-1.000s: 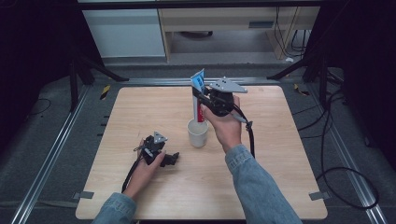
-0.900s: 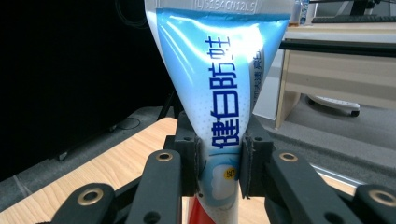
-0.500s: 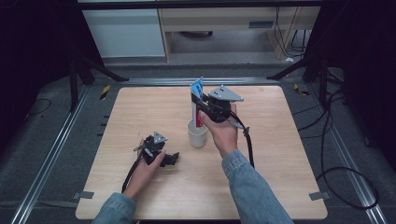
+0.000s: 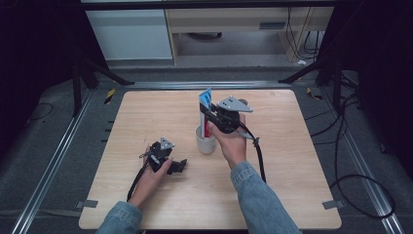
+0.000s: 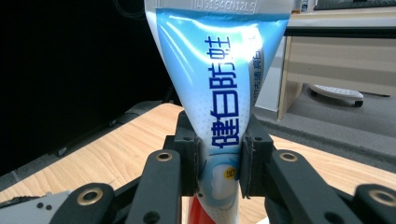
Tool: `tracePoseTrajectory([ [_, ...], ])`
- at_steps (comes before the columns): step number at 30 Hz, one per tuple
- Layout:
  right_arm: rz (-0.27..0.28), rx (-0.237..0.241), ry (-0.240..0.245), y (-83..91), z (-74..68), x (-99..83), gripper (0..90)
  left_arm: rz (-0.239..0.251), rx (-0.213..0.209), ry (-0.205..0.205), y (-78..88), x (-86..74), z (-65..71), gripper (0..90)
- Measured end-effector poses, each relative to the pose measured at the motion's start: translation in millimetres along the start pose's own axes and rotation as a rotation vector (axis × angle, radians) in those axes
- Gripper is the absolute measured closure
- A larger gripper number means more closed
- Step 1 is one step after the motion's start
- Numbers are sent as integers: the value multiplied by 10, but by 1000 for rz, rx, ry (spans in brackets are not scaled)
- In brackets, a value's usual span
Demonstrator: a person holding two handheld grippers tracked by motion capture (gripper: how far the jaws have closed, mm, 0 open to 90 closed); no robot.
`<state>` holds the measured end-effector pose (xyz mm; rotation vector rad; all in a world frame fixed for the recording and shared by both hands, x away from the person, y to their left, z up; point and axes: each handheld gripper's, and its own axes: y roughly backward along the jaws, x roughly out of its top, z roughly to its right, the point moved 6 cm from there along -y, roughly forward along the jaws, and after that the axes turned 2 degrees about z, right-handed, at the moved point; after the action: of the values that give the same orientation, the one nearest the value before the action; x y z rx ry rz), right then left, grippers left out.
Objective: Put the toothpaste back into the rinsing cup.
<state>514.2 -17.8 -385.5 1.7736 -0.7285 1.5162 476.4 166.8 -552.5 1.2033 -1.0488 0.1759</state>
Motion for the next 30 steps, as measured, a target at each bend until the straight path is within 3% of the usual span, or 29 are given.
tracePoseTrajectory([
  [30,-50,6,3,-47,-3,-400,726,-2,-3,-5,1,-1,2,0],
])
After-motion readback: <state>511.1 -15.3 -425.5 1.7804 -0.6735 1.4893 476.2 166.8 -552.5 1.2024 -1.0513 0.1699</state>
